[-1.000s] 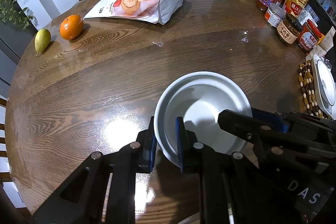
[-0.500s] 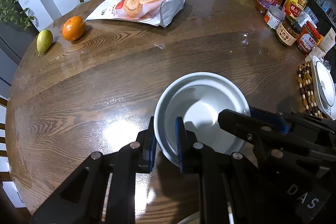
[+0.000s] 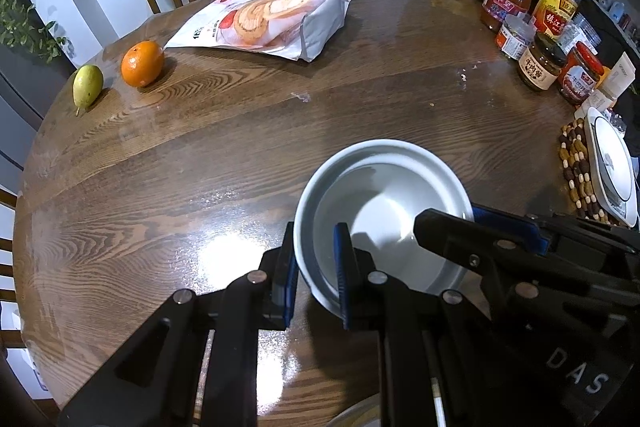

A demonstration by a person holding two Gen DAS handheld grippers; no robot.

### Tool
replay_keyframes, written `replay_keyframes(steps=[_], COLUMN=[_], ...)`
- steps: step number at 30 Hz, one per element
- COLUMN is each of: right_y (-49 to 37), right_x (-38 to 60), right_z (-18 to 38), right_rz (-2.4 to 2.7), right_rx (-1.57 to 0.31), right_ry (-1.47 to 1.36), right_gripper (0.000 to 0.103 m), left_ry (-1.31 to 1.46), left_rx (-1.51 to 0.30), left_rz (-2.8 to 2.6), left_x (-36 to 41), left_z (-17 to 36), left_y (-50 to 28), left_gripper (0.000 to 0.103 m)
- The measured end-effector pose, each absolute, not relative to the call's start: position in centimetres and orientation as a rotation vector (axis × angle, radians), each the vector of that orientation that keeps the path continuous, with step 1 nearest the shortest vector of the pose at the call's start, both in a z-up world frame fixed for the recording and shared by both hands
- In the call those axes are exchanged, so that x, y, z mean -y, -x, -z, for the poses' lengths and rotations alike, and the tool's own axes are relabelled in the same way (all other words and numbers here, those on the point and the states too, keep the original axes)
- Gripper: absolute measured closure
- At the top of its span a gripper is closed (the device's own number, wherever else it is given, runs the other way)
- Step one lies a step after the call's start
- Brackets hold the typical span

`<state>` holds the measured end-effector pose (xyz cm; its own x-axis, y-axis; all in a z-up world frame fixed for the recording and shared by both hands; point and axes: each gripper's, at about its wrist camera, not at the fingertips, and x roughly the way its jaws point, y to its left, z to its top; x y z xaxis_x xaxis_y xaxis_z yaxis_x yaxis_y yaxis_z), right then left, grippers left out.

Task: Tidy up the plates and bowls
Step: 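Lift the nested white bowls off the table with both grippers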

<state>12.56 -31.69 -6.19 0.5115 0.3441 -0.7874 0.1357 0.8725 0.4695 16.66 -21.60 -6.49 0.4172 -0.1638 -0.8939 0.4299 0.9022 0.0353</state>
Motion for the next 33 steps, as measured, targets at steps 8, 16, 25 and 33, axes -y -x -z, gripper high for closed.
replay_keyframes(steps=[8,16,25,33], right_y=[-11.9,-11.1,-9.7,-8.0], right_x=[31.6,31.5,31.3,31.0], right_z=[5.3,4.6,3.4,2.3], right_rz=[-0.133,-0.127,-0.117,-0.112], right_rx=[-1.021,-1.003,-0.976,-0.944], right_ry=[-0.514,-0.516,-0.513,-0.507], right_gripper=[0.078,0.078,0.078,0.078], left_ry=[-0.276,-0.283,-0.290,-0.294], left_rx=[-1.060,-1.043,-1.010,-0.976], left_rz=[0.379,0.386,0.395,0.400], left_x=[21.5,21.5,21.5,21.0], left_z=[5.6,5.0,3.7,2.6], left_y=[-16.1,-15.3,-13.9,-12.2], left_gripper=[0.089,0.089,0.089,0.089])
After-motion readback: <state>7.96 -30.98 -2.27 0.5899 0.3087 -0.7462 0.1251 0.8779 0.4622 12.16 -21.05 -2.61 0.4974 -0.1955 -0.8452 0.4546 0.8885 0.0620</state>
